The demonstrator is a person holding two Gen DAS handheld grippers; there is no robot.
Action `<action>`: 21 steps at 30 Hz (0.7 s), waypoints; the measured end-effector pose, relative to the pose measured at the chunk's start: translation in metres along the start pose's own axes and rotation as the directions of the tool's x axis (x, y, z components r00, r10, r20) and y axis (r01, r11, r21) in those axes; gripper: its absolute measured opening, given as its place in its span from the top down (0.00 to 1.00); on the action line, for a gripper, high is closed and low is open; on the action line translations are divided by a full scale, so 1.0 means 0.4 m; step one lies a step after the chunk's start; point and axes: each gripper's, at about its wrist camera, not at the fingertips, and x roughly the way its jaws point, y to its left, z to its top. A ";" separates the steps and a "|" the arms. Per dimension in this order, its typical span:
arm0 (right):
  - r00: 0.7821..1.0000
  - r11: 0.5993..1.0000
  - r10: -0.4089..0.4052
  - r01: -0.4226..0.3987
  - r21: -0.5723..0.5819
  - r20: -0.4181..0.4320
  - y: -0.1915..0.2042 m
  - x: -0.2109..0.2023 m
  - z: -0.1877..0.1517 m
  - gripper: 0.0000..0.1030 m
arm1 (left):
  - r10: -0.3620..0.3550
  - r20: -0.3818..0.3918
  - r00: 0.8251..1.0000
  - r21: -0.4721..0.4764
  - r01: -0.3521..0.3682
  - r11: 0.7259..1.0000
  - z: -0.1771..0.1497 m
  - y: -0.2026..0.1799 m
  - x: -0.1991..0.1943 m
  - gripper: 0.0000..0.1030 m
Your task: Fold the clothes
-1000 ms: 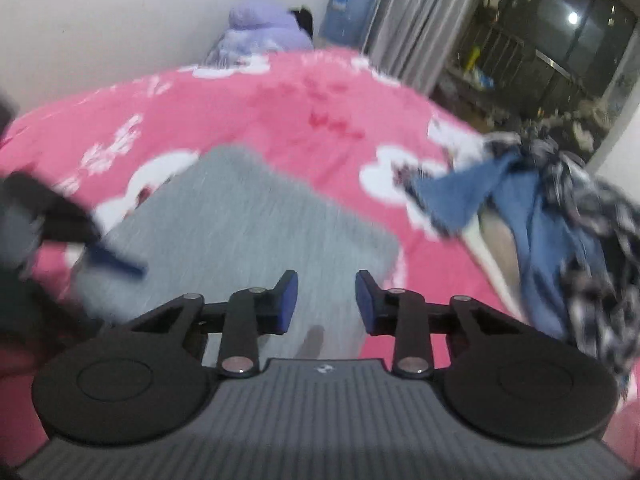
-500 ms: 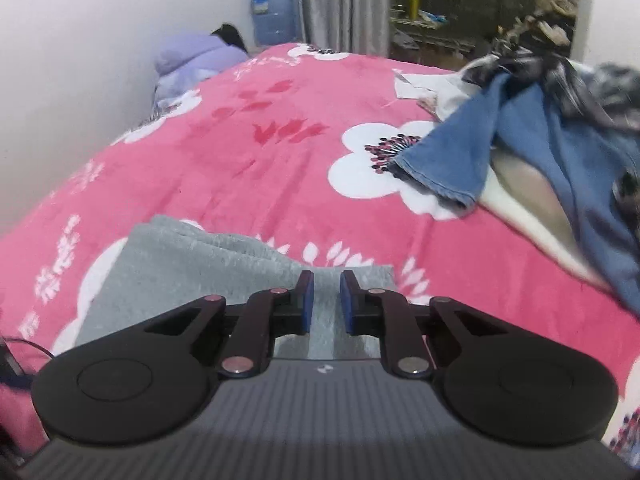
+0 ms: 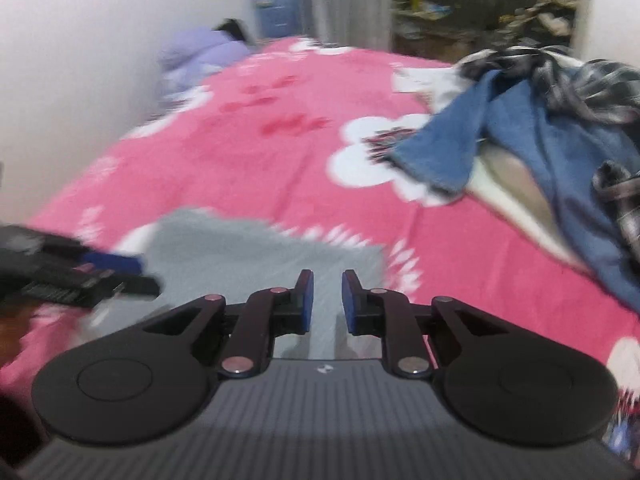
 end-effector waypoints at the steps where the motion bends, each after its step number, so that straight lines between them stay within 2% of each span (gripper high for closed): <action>1: 0.999 0.999 0.050 -0.050 -0.016 -0.017 0.013 -0.029 -0.016 0.85 | -0.007 -0.004 1.000 0.012 0.007 1.000 -0.024 -0.007 -0.025 0.48; 3: 0.985 0.986 0.156 -0.159 -0.043 -0.071 0.045 -0.066 -0.059 0.85 | -0.018 -0.029 0.999 0.052 0.019 0.998 -0.075 -0.036 -0.050 0.48; 5: 0.966 0.974 0.209 -0.219 -0.058 -0.150 0.076 -0.056 -0.111 0.85 | -0.007 -0.054 0.999 0.124 0.013 0.992 -0.132 -0.079 -0.056 0.47; 6: 0.959 0.974 0.198 -0.215 -0.064 -0.204 0.092 -0.029 -0.145 0.86 | 0.031 -0.046 0.998 0.187 -0.021 0.982 -0.165 -0.106 -0.047 0.46; 7: 0.958 0.981 0.155 -0.179 -0.081 -0.244 0.104 0.003 -0.175 0.87 | 0.069 -0.035 0.997 0.249 -0.058 0.967 -0.198 -0.133 -0.038 0.45; 8: 0.957 0.984 0.115 -0.147 -0.104 -0.265 0.115 0.030 -0.201 0.87 | 0.114 -0.021 0.993 0.317 -0.101 0.943 -0.220 -0.158 -0.025 0.44; 9: 0.960 0.984 0.098 -0.133 -0.115 -0.264 0.127 0.043 -0.217 0.87 | 0.148 -0.011 0.989 0.358 -0.134 0.924 -0.231 -0.177 -0.024 0.45; 11: 0.965 0.987 0.069 -0.102 -0.122 -0.252 0.147 0.022 -0.200 0.87 | 0.148 0.034 0.988 0.414 -0.149 0.898 -0.220 -0.213 -0.054 0.48; 14: 0.980 0.996 0.073 -0.082 -0.040 -0.186 0.130 -0.040 -0.155 0.86 | 0.139 0.044 0.989 0.383 -0.145 0.912 -0.184 -0.230 -0.068 0.45; 15: 0.984 0.998 0.065 -0.063 0.014 -0.165 0.115 -0.049 -0.143 0.86 | 0.172 0.026 0.985 0.357 -0.170 0.918 -0.169 -0.234 -0.047 0.45; 18: 0.987 0.986 -0.016 0.043 0.163 -0.163 0.068 -0.007 -0.136 0.85 | 0.265 -0.038 0.964 0.270 -0.245 0.931 -0.134 -0.237 0.024 0.42; 20: 0.983 0.975 -0.052 0.088 0.202 -0.176 0.064 0.037 -0.160 0.85 | 0.293 -0.076 0.953 0.220 -0.270 0.937 -0.127 -0.227 0.066 0.39; 21: 0.981 0.969 -0.070 0.109 0.221 -0.180 0.063 0.057 -0.172 0.85 | 0.295 -0.070 0.953 0.204 -0.276 0.939 -0.132 -0.224 0.063 0.38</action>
